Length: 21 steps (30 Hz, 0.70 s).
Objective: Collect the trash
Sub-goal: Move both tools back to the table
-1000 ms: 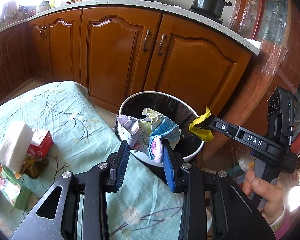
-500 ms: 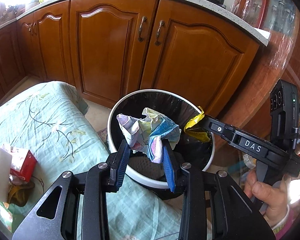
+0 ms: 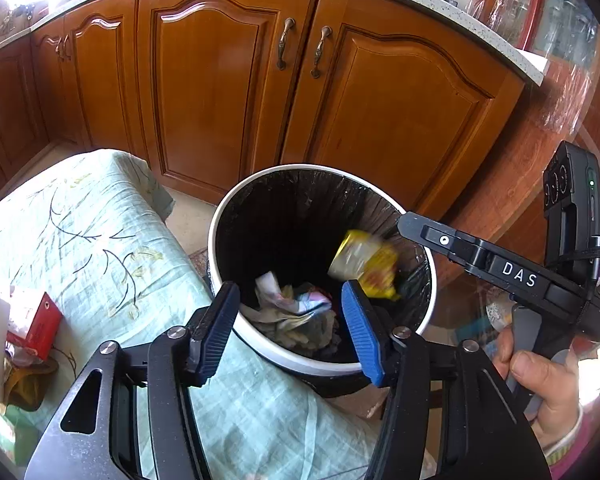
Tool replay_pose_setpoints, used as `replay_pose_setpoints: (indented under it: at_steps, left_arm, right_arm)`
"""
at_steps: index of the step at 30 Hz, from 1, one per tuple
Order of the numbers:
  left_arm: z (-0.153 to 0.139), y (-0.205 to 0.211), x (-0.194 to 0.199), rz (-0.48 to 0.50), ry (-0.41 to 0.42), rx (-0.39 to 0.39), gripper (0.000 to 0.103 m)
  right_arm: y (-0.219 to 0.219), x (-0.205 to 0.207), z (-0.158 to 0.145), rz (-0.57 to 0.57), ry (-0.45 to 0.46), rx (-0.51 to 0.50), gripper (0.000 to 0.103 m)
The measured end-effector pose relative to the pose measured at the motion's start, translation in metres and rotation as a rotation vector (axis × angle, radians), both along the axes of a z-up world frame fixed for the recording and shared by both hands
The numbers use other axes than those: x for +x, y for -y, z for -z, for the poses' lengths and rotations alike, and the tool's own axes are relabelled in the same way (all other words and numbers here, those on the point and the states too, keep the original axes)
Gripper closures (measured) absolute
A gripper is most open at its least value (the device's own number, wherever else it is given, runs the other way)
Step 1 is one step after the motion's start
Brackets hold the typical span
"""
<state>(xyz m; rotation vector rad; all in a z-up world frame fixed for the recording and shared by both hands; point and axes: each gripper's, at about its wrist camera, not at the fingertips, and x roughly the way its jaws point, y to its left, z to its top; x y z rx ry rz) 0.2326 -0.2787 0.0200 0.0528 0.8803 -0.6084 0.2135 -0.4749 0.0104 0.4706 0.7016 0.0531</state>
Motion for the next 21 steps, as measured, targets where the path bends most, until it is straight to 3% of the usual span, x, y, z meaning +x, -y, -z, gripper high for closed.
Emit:
replay_pose_setpoints:
  at_steps: [9,21]
  left_arm:
    - [-0.008,-0.031,-0.022,-0.05,0.027,-0.045,0.033]
    - [-0.001,-0.108,-0.07,-0.186,0.029,-0.076,0.029]
  right_arm:
    - [-0.015,-0.025,-0.004,0.005,0.057,0.042,0.01]
    - [-0.074,-0.05,-0.002,-0.085,0.068,0.084,0.006]
